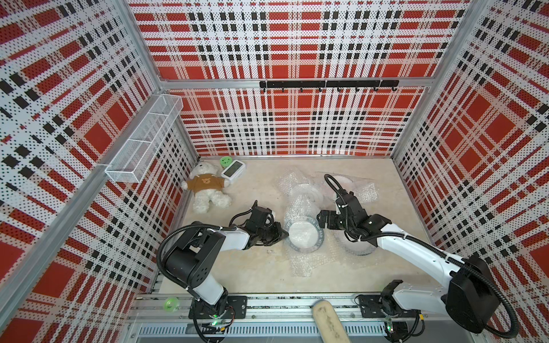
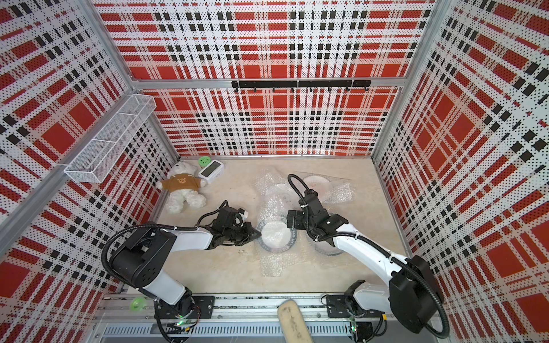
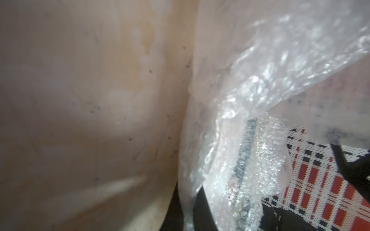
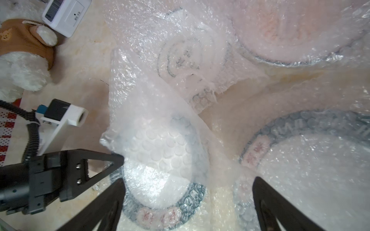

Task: Unpack dinner plates from bubble wrap
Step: Unwrap the bubble wrap.

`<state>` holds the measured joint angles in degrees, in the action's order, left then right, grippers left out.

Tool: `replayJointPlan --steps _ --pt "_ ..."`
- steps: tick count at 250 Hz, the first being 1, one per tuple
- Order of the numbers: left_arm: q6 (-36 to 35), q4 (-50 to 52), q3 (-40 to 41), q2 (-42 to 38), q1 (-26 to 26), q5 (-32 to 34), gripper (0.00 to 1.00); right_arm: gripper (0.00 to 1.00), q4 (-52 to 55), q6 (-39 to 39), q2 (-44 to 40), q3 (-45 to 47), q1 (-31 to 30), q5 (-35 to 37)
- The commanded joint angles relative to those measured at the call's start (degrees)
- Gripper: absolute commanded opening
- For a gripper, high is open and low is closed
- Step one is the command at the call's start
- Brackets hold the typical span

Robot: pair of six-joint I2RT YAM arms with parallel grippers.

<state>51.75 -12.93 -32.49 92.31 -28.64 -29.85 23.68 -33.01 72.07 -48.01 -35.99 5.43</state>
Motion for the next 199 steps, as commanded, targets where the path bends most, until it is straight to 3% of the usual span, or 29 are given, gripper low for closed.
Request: replayJointPlan --steps 1,38,138,175,199 --pt "1.04 1.24 1.50 -2.56 0.51 0.84 0.00 1.00 0.75 2.43 -1.06 -2.81 0.03 2.21" --pt "2.64 1.30 2.72 -7.64 2.36 -0.68 0.00 1.00 1.66 4.30 0.45 -6.04 0.21 0.29" --pt "7.42 4.49 2.52 -26.17 10.38 -10.06 0.00 1.00 2.59 5.47 1.58 -14.29 5.07 -14.32" --pt "9.03 2.77 -0.14 -26.99 10.89 -12.41 0.00 0.97 2.08 5.51 2.88 -15.75 5.41 -20.30" --pt "13.21 -4.71 -0.64 -25.34 10.72 -14.30 0.00 0.92 0.80 4.71 3.41 -15.08 5.82 -21.79"
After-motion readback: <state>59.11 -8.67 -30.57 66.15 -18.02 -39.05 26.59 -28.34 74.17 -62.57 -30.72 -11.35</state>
